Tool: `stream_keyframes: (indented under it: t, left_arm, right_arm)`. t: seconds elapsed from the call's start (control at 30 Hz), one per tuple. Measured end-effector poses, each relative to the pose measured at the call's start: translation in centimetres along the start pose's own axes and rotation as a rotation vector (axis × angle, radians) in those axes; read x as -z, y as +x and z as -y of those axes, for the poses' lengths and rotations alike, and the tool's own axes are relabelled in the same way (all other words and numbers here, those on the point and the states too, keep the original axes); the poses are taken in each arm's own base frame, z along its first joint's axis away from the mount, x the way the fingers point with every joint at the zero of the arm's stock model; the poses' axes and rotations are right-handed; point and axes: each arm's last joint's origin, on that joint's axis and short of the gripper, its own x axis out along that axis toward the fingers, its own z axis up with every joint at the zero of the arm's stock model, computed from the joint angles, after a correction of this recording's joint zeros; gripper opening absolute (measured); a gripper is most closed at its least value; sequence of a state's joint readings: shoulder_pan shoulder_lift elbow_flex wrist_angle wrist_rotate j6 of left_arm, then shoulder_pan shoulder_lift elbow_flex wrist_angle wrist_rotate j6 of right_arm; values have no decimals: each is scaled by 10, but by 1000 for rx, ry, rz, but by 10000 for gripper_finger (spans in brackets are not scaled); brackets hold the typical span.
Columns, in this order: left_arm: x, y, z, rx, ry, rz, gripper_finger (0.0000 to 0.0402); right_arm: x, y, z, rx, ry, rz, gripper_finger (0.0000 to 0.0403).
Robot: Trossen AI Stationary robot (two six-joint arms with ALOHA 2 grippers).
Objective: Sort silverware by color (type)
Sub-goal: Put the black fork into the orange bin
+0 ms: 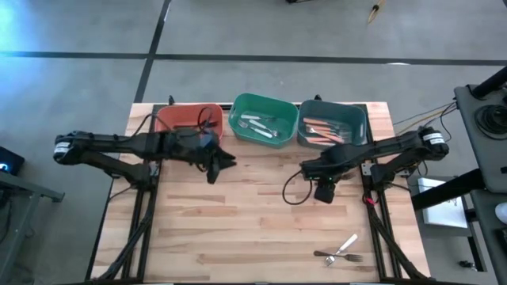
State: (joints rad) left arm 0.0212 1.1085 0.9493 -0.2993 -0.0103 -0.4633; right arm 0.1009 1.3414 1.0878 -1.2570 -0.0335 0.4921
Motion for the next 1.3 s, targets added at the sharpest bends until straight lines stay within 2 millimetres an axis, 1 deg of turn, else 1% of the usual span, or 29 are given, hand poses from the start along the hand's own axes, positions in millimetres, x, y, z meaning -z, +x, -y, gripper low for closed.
stream_keyframes:
  t: [0.13, 0.23, 0.37, 0.5, 0.7, 0.9, 1.13, 1.3]
  left_arm:
    - [-1, -1, 20, 101, 2, 63, 94]
    - [-3, -2, 29, 155, 2, 110, 94]
    - [-6, -3, 33, 185, -1, 151, 94]
    - [-7, -3, 32, 157, -6, 170, 94]
    - [-9, -4, 32, 133, -12, 203, 94]
    - [-12, -5, 33, 140, -27, 230, 94]
    - [-12, -5, 32, 128, -57, 240, 94]
    - [-12, -5, 32, 115, -59, 248, 94]
  right_arm:
    - [1, 27, 9, 14, 15, -37, 128]
    - [3, 44, 19, 20, 48, -83, 128]
    - [4, 65, 31, 6, 84, -133, 128]
    - [3, 80, 44, 17, 127, -175, 128]
    - [-4, 91, 55, 4, 115, -179, 128]
    - [-14, 102, 62, -8, 61, -186, 128]
    - [-17, 115, 64, -13, -12, -256, 124]
    - [-18, 117, 64, -21, -30, -259, 104]
